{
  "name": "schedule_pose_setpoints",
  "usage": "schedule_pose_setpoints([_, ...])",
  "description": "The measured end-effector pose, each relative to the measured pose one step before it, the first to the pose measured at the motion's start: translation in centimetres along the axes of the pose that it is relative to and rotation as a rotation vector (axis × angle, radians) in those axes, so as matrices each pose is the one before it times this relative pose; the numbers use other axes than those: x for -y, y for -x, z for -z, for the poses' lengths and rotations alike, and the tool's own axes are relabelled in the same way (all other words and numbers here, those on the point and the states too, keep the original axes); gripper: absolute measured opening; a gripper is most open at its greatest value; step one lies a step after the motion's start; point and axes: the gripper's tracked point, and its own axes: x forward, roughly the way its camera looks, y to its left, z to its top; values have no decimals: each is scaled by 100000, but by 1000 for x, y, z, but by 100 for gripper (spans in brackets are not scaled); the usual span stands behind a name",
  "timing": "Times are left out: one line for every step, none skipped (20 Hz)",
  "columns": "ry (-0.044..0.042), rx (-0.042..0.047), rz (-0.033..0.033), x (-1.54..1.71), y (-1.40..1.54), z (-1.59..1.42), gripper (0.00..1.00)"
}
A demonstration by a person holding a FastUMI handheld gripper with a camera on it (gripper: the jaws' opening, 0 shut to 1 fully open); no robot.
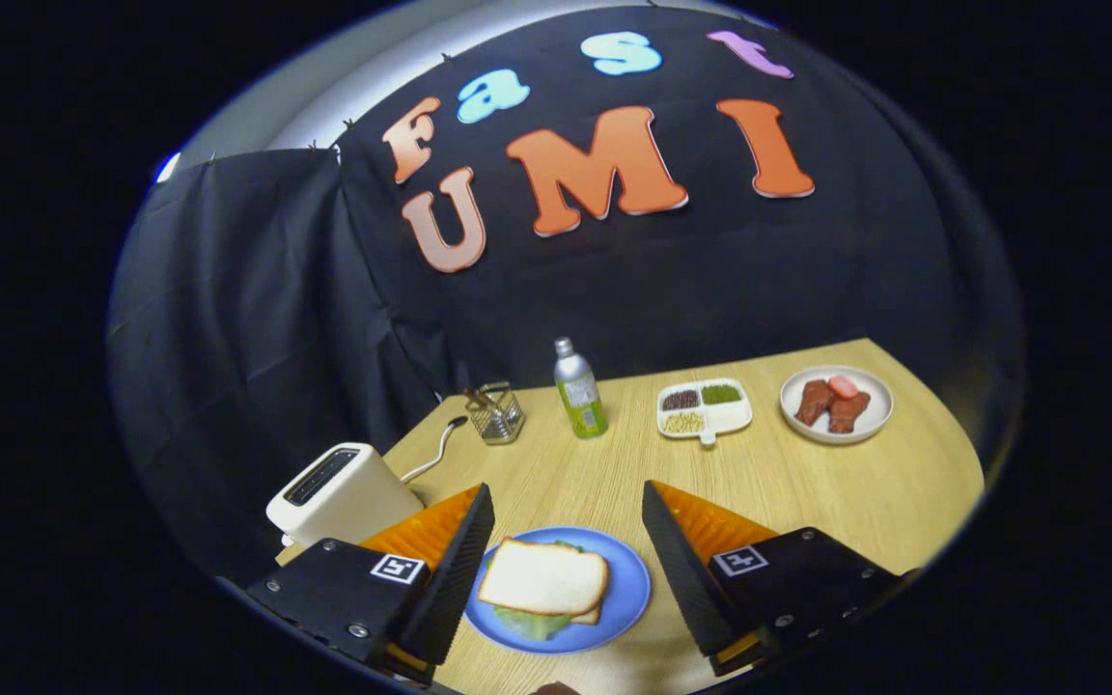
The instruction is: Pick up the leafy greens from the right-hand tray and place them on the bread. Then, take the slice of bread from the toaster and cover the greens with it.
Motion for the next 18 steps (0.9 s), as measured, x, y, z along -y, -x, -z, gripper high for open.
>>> schedule_pose_setpoints([1148,4111,193,-176,695,-1323,94])
schedule_pose_setpoints([951,3559,705,-98,759,-1051,94])
schedule_pose_setpoints([946,3362,374,-4,686,-1085,94])
schedule_pose_setpoints([853,3675,326,-82,854,-1198,94])
schedule_pose_setpoints([988,3968,178,-18,727,-1320,94])
schedule_pose_setpoints([1778,4807,-77,-375,1195,-1500,95])
schedule_pose_setpoints([1405,2859,-719,-203,696,-1112,95])
schedule_pose_setpoints([1566,2074,-192,-241,689,-707,95])
schedule_pose_setpoints([869,2150,51,-56,704,-869,95])
schedule_pose_setpoints([175,2324,-53,-53,633,-1033,96])
schedule_pose_setpoints([-326,2164,415,22,611,-960,96])
schedule_pose_setpoints([311,1820,1657,234,732,-846,96])
schedule_pose_setpoints([1467,1857,2069,450,755,-804,96])
schedule_pose_setpoints([1899,2339,2155,468,624,-793,97])
schedule_pose_setpoints([1733,2125,1563,339,621,-850,97])
schedule_pose_setpoints([1502,1925,843,-13,565,-676,97])
schedule_pose_setpoints([1334,749,205,-109,392,-492,97])
schedule_pose_setpoints([899,378,189,-49,454,-292,97])
